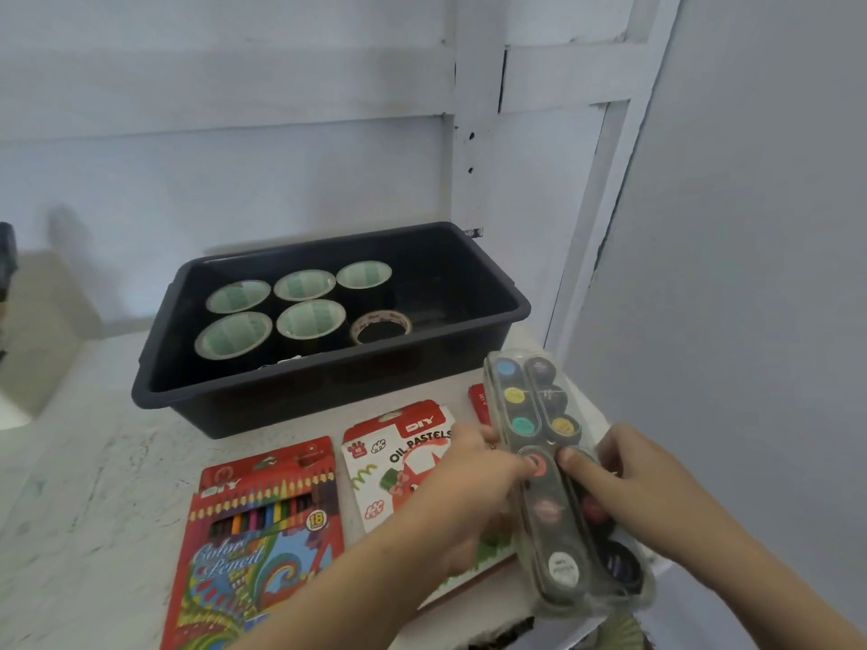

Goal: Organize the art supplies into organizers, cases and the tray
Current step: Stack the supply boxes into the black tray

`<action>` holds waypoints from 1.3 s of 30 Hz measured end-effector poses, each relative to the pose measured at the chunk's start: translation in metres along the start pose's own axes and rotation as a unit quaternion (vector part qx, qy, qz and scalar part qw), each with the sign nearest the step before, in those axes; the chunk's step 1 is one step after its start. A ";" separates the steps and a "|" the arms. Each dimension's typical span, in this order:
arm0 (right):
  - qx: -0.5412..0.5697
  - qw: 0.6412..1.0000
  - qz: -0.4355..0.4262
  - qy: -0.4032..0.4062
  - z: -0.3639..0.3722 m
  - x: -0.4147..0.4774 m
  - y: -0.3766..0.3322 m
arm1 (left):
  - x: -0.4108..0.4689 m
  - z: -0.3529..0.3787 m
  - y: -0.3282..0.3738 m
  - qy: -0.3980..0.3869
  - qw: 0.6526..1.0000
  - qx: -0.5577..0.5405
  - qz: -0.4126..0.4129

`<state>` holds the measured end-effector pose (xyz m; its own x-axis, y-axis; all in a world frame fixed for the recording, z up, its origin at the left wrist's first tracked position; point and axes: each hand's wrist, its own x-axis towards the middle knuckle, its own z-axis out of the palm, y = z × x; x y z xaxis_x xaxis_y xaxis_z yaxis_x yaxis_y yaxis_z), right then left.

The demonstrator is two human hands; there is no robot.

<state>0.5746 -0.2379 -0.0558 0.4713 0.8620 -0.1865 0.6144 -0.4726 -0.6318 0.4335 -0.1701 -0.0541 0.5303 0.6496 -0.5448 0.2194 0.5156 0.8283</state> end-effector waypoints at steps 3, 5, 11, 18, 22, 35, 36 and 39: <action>0.089 0.996 0.013 -0.008 -0.018 -0.012 -0.010 | -0.016 -0.003 0.016 -0.030 0.999 0.016 0.038; 0.119 0.993 -0.006 -0.002 -0.032 -0.016 -0.021 | -0.026 -0.005 0.032 -0.040 0.996 0.033 0.077; 0.177 0.978 -0.086 0.066 -0.057 0.020 -0.064 | -0.013 -0.015 0.093 0.040 0.975 0.048 0.214; 0.232 0.964 -0.121 0.042 -0.045 0.107 -0.116 | 0.058 -0.044 0.148 0.119 0.963 -0.025 0.242; 0.221 0.972 -0.084 -0.005 -0.024 0.154 -0.130 | 0.100 -0.062 0.152 0.164 0.963 -0.039 0.209; 0.054 0.996 -0.028 -0.070 0.028 0.216 -0.132 | 0.164 -0.089 0.132 0.243 0.960 0.122 0.069; 0.050 0.996 -0.023 -0.076 0.029 0.217 -0.131 | 0.167 -0.088 0.130 0.249 0.955 0.141 0.071; 0.044 0.996 -0.011 -0.080 0.033 0.223 -0.128 | 0.174 -0.089 0.127 0.258 0.942 0.199 0.079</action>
<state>0.5806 0.0206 -0.0413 0.3475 0.8931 -0.2857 0.5621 -0.4423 -0.6989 0.4810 0.0581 -0.0556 0.1354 0.9391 -0.3158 0.5156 0.2054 0.8318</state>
